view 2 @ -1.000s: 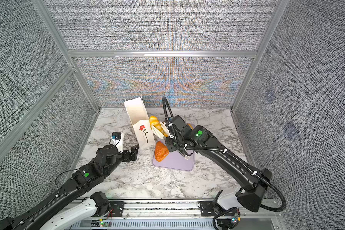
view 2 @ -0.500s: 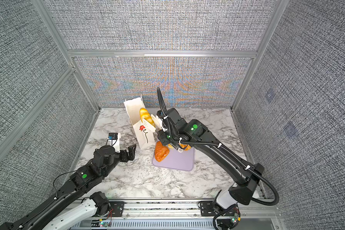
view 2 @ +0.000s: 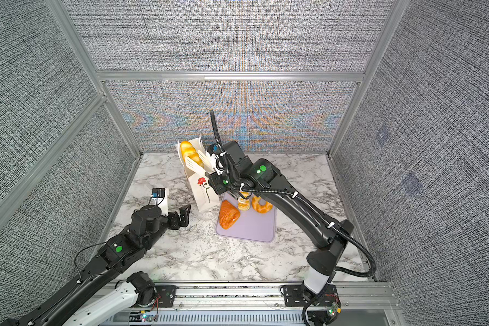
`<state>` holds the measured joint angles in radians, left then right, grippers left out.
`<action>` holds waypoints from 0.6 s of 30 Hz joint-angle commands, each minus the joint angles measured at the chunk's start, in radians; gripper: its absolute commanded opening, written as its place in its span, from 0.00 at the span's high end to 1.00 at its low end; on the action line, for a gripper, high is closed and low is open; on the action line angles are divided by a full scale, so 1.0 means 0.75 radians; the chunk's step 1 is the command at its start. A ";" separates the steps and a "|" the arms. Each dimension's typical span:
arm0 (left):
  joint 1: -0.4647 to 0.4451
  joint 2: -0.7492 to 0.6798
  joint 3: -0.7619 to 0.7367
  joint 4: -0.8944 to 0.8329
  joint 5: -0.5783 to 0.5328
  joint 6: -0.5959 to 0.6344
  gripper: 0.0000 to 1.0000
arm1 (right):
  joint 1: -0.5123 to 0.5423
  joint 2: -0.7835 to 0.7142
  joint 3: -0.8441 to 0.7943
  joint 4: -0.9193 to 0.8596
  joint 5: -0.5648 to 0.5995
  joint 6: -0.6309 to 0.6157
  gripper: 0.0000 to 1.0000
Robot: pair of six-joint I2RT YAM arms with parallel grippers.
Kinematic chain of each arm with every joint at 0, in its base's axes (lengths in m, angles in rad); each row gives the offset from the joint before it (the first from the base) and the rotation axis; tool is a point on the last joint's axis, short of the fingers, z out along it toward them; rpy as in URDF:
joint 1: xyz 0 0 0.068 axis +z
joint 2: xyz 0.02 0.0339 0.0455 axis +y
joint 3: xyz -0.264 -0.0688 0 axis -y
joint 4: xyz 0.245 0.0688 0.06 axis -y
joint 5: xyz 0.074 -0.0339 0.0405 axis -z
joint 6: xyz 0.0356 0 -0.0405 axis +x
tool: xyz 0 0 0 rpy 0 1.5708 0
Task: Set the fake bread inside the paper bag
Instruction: 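Carry the bun over the paper bag opening with the right gripper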
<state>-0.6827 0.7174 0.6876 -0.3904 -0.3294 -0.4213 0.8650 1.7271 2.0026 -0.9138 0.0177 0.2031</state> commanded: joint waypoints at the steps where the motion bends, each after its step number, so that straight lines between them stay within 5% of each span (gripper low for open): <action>1: 0.006 -0.004 0.004 0.005 0.015 0.010 0.01 | -0.002 0.038 0.052 0.040 0.013 -0.019 0.55; 18: 0.010 -0.031 -0.007 -0.020 0.018 -0.002 0.01 | -0.043 0.196 0.194 0.029 0.038 -0.010 0.55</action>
<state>-0.6762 0.6930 0.6838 -0.3985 -0.3183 -0.4198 0.8360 1.8668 2.1334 -0.9165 0.0444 0.1970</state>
